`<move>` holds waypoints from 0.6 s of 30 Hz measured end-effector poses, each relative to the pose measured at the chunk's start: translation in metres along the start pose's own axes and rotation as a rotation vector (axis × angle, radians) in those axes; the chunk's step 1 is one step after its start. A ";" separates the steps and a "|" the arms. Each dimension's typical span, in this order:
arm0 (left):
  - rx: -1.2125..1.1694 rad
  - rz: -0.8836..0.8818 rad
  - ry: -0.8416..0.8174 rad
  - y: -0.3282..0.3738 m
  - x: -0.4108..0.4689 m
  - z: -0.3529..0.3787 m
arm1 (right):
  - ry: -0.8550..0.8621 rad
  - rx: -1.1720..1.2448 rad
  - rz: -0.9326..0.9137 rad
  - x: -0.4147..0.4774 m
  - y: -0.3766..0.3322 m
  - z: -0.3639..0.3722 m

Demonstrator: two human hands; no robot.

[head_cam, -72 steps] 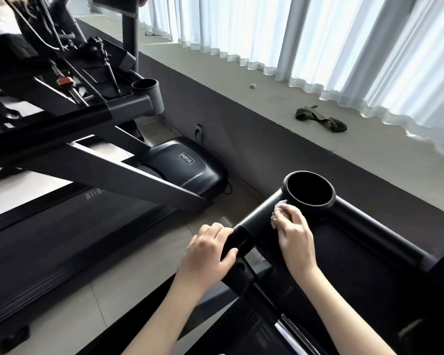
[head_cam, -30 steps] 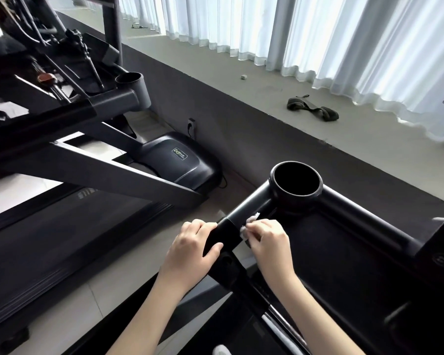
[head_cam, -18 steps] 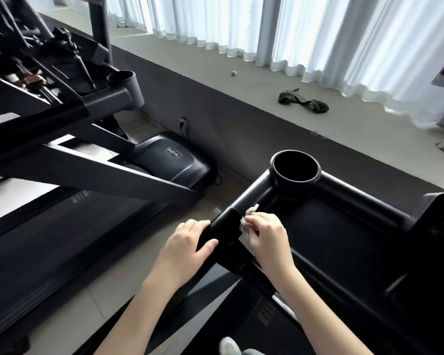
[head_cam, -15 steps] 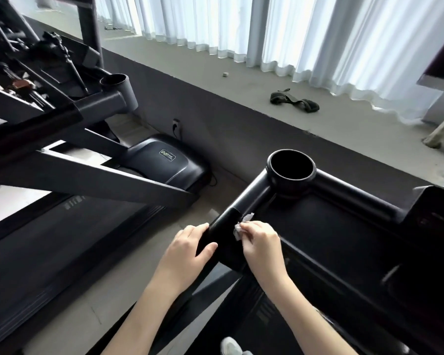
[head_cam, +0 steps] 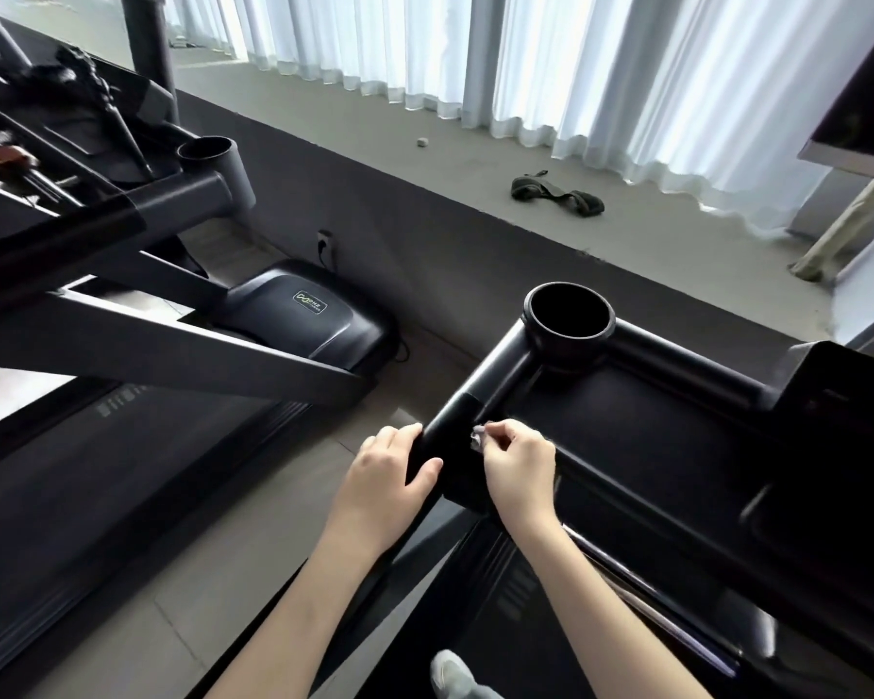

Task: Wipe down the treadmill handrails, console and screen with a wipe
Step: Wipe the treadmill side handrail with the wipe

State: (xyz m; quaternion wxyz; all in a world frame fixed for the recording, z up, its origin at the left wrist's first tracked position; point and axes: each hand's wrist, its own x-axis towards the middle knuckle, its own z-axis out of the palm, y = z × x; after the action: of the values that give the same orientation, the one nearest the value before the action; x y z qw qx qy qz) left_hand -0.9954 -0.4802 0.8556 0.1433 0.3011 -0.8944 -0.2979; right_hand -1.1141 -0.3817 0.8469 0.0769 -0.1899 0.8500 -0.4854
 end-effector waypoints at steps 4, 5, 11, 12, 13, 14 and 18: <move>0.001 -0.004 0.003 0.002 0.000 -0.001 | 0.050 -0.030 -0.023 -0.007 0.001 0.004; 0.005 -0.006 0.000 0.003 0.000 -0.001 | 0.032 0.005 -0.058 -0.011 0.002 0.002; -0.018 -0.036 -0.060 0.000 0.000 -0.007 | 0.069 0.041 -0.288 -0.024 0.004 0.002; -0.013 -0.037 -0.077 -0.002 -0.001 -0.009 | 0.100 0.059 -0.274 -0.024 0.003 0.004; 0.000 -0.038 -0.091 -0.004 -0.004 -0.012 | 0.120 0.070 -0.268 -0.027 0.002 0.006; 0.011 -0.043 -0.101 -0.007 -0.006 -0.015 | 0.120 0.071 -0.279 -0.031 0.002 0.009; 0.005 -0.096 -0.156 -0.022 -0.018 -0.027 | 0.045 0.049 -0.331 -0.048 0.003 0.015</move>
State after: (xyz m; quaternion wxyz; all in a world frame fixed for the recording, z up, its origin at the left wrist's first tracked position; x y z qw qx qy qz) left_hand -0.9594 -0.4955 0.8615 0.0581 0.3198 -0.8882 -0.3246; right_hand -1.0665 -0.3728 0.8341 -0.0186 -0.3144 0.7964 -0.5162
